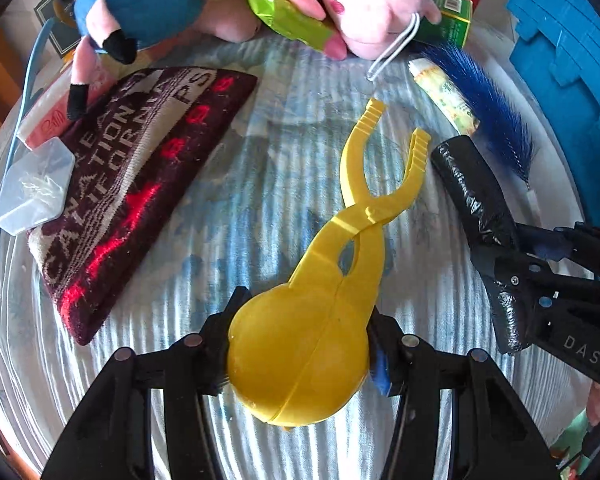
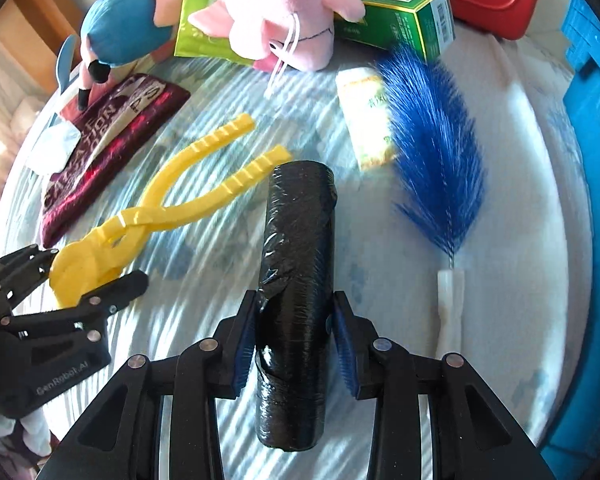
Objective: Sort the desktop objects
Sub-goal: 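Grasp the yellow snowball maker with left gripper while right gripper grasps the black roll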
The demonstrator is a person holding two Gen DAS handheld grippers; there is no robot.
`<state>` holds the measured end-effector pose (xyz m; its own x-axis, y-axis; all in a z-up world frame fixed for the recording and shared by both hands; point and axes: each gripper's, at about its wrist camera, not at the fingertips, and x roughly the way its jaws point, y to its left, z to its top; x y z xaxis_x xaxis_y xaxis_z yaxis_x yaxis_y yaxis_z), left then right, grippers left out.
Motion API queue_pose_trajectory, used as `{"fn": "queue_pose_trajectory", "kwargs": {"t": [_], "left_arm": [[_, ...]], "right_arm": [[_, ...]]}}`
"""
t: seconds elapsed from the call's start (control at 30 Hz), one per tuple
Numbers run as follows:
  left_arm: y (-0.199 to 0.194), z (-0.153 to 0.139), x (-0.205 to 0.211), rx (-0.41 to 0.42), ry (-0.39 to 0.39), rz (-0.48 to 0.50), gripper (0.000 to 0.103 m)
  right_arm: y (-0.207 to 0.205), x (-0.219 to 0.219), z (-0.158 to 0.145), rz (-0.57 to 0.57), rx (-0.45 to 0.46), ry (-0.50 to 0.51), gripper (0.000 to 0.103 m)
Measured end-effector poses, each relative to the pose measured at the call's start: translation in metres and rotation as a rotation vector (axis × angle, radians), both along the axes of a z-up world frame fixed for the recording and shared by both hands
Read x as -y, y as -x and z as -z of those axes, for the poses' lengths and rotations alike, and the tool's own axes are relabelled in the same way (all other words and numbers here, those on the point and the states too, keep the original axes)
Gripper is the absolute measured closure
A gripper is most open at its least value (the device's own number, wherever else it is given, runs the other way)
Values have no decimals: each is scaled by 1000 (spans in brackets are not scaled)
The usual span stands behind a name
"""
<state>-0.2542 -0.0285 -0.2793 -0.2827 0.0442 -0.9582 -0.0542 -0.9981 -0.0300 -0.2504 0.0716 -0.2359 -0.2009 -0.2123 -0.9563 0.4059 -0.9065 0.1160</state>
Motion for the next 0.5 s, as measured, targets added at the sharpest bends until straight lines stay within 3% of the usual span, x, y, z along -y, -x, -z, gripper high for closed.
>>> {"fn": "queue_pose_trajectory", "kwargs": {"t": [0.2,0.3,0.5], "left_arm": [[8,5,-6,3,16,1,46],[12,4,-6,5,32,6,46],[4,-9,-4,-50,63,63,46]], "right_arm": [[2,-7,1,30,-14,-32,57],[4,-9,1,38,-19,-44,46],[4,-16,-2,52,-23,-55,45]]}}
